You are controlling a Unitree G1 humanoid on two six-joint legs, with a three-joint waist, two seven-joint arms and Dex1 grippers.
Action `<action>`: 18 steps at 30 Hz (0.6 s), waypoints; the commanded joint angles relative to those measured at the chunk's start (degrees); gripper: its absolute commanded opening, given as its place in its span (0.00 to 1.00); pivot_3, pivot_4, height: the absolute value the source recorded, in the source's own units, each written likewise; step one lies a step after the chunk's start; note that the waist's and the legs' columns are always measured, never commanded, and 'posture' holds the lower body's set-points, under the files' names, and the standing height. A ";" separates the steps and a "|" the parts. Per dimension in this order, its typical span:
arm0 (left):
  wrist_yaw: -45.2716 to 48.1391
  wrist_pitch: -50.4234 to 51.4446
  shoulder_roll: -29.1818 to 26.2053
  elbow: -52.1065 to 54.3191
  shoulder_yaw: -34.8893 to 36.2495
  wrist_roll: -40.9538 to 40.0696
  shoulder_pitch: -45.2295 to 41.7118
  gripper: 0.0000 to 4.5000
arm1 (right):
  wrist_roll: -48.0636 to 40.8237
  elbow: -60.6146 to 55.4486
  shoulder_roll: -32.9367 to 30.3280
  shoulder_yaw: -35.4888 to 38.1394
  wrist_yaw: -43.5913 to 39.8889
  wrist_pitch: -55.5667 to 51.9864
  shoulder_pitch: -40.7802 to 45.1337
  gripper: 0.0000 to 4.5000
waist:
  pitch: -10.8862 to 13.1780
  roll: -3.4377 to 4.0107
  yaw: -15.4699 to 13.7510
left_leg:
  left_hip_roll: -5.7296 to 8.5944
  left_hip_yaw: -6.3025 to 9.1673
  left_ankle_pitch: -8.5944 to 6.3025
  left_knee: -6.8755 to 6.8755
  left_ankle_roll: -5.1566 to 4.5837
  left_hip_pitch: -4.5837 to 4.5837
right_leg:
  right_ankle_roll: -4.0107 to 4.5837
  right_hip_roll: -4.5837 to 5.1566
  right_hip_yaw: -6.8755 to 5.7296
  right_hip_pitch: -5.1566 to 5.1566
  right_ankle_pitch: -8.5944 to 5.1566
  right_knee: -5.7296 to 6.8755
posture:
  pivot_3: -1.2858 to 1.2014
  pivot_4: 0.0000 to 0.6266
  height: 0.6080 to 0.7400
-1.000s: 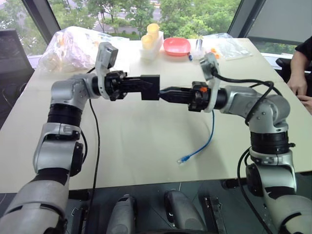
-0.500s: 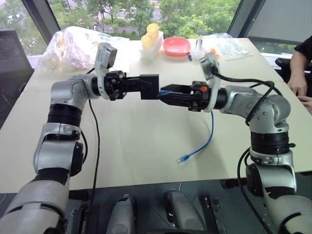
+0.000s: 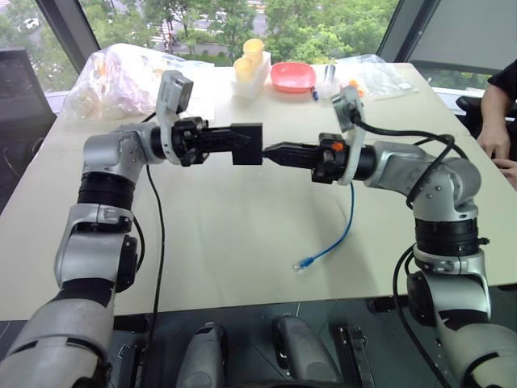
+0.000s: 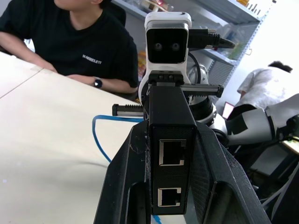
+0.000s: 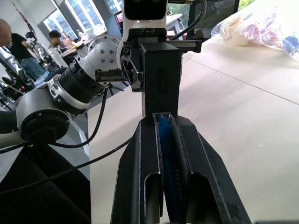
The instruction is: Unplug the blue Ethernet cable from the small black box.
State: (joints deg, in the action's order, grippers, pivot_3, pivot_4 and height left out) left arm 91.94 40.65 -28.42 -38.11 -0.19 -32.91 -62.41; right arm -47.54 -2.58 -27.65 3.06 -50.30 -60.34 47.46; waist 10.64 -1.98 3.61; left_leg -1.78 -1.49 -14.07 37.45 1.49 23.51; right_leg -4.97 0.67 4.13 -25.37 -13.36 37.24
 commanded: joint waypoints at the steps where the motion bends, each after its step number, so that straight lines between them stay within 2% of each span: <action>1: -0.42 -0.49 -0.28 0.43 1.81 -0.13 -1.48 0.11 | 0.31 -2.39 -0.99 -0.64 -1.40 1.54 -0.50 0.01 | 0.00 0.00 -0.02 | 0.00 0.00 0.00 0.00 0.00 0.00 | 0.00 0.00 0.00 0.00 0.00 0.00 | 0.52 0.24 0.98; 6: -0.67 -0.80 -0.67 -0.20 2.26 0.10 -1.87 0.11 | 1.29 -2.04 -1.87 -1.34 -2.05 2.68 -0.98 0.01 | 0.00 0.00 0.03 | 0.00 0.00 0.00 -0.01 0.00 0.00 | 0.00 0.00 0.00 0.00 0.00 -0.01 | 0.52 0.24 0.98; 12: -0.73 -1.53 -3.37 -1.56 3.61 0.67 -2.75 0.11 | 2.78 -0.58 -6.62 0.01 -3.56 4.28 -3.32 0.01 | 0.00 0.00 -0.10 | 0.01 0.00 0.00 -0.01 0.00 0.01 | 0.00 0.00 0.00 0.00 0.00 -0.03 | 0.52 0.24 0.98; 18: -1.37 -2.73 -5.79 -3.32 4.55 1.71 -2.31 0.11 | 5.35 -0.04 -7.52 1.85 -0.32 7.60 -6.37 0.01 | 0.01 -0.01 -0.09 | 0.00 -0.03 -0.02 -0.08 -0.03 0.01 | 0.00 0.00 0.00 -0.03 0.00 -0.06 | 0.52 0.24 0.98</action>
State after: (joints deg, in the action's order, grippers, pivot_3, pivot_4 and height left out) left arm 90.92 38.85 -34.22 -41.95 3.56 -31.60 -63.68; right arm -43.34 -1.85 -35.32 3.49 -51.69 -55.19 40.54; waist 10.65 -2.00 3.52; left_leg -1.78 -1.51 -14.09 37.37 1.46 23.52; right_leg -4.97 0.67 4.12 -25.40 -13.36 37.18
